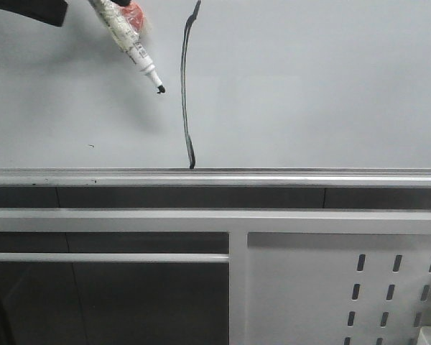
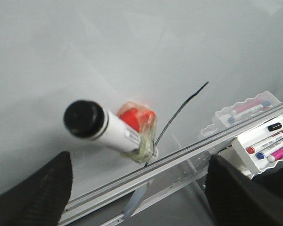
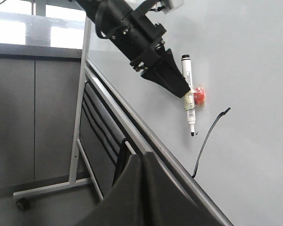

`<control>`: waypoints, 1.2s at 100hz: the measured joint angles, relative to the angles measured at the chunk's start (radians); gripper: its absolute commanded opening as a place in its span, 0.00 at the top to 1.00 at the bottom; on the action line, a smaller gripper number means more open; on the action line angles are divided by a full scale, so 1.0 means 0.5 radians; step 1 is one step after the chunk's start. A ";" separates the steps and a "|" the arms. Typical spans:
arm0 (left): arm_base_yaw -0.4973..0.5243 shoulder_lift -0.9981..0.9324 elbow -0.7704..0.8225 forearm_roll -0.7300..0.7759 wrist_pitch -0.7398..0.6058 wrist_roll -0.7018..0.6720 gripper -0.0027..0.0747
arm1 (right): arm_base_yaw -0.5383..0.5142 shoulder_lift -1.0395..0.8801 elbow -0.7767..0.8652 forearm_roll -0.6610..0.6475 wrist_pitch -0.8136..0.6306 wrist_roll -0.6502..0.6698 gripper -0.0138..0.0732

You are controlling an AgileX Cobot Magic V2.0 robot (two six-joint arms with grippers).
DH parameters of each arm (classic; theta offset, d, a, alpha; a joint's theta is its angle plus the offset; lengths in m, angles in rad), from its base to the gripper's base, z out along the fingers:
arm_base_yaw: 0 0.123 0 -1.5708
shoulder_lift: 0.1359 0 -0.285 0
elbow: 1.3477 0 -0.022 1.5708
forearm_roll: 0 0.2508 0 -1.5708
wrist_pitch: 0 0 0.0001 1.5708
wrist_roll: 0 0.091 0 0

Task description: Write number 1 on whiteboard

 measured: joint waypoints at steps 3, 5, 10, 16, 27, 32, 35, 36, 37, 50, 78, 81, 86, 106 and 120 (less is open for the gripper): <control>0.000 -0.057 0.041 0.000 0.000 0.000 0.28 | 0.000 0.000 0.000 0.000 0.000 0.000 0.91; 0.002 -0.095 0.059 0.000 0.000 0.000 0.29 | 0.000 0.000 0.000 0.000 -0.002 0.000 0.91; 0.002 -0.193 0.125 0.000 0.000 0.000 0.34 | 0.000 0.000 0.000 0.000 -0.002 0.004 0.91; 0.002 -0.341 0.215 0.004 0.000 0.000 0.41 | 0.000 0.000 0.000 0.000 -0.002 0.004 0.91; 0.002 -0.657 0.372 0.025 -0.013 0.003 0.63 | 0.000 0.000 0.000 0.000 -0.002 0.004 0.91; 0.002 -0.810 0.437 0.041 -0.012 0.003 0.76 | 0.000 0.000 0.000 0.000 -0.002 0.004 0.91; 0.002 -0.896 0.472 0.050 -0.012 0.003 0.83 | 0.000 0.000 0.000 0.000 -0.002 0.004 0.91; 0.002 -0.939 0.488 0.056 -0.012 0.003 0.87 | 0.000 0.000 0.000 0.000 -0.002 0.004 0.91; 0.002 -0.961 0.496 0.060 -0.012 0.003 0.89 | 0.000 0.000 0.000 0.000 -0.002 0.004 0.91; 0.002 -1.342 0.628 0.106 -0.014 0.008 0.99 | 0.000 0.000 0.000 0.000 -0.002 0.004 0.91; 0.002 -1.770 0.758 0.127 0.023 0.008 0.99 | 0.000 0.000 0.000 0.001 -0.002 0.004 0.91; 0.002 -1.780 0.758 0.127 0.032 0.008 0.99 | 0.000 0.000 0.000 0.001 -0.002 0.004 0.91; 0.002 -1.795 0.761 0.127 0.035 0.008 0.99 | 0.000 0.000 0.000 0.001 -0.002 0.004 0.91; 0.002 -1.798 0.763 0.127 0.036 0.008 0.99 | 0.000 0.000 0.000 0.001 -0.002 0.004 0.91; 0.002 -1.798 0.763 0.127 0.039 0.008 0.99 | 0.000 0.000 0.000 0.001 -0.002 0.004 0.91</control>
